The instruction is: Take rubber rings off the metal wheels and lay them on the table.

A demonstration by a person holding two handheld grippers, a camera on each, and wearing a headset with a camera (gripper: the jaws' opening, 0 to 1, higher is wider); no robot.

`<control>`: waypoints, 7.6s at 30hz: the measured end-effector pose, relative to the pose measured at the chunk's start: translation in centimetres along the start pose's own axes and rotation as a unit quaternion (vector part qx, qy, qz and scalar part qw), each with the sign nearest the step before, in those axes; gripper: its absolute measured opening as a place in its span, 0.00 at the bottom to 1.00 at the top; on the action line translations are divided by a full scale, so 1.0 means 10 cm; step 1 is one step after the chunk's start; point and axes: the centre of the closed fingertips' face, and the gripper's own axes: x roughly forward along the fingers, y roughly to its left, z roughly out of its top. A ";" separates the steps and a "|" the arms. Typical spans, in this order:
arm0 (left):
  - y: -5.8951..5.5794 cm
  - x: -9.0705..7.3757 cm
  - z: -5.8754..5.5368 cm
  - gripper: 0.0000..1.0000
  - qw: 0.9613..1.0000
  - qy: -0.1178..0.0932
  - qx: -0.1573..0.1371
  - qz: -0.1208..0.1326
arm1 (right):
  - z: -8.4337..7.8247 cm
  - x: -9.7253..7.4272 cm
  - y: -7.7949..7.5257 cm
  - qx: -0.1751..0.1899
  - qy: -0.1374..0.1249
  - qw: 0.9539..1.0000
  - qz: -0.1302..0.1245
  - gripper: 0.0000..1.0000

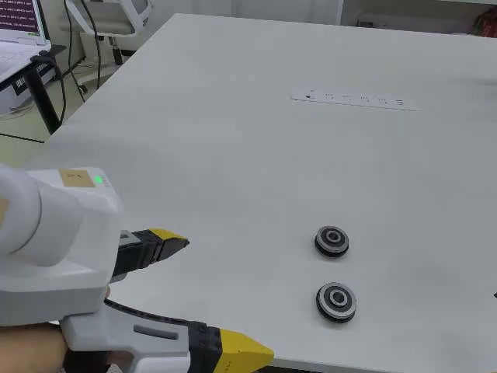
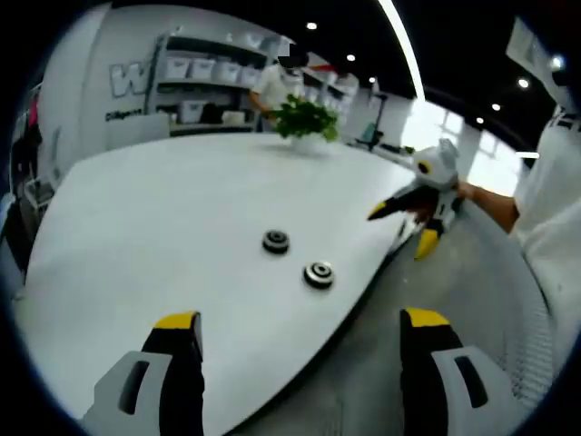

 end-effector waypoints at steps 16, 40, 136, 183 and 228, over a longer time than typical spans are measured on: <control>0.01 -0.01 0.02 0.92 1.000 -0.007 -0.002 0.004 | -0.02 0.01 0.01 -0.006 0.009 1.000 0.002 0.88; 0.00 -0.01 0.00 0.92 1.000 -0.001 0.001 0.000 | -0.03 0.01 0.01 -0.005 0.013 1.000 0.000 0.87; -0.08 0.41 1.19 0.93 0.973 -0.036 0.213 -0.075 | 1.75 -0.20 -0.13 -0.091 -0.229 0.969 0.023 0.77; -0.33 1.18 0.42 0.55 0.966 -0.020 0.167 -0.194 | 0.39 0.93 0.25 -0.176 0.011 0.974 0.140 0.38; -0.27 1.35 0.00 0.14 0.954 0.006 0.214 -0.210 | 0.37 1.05 0.12 -0.167 0.010 0.980 0.108 0.30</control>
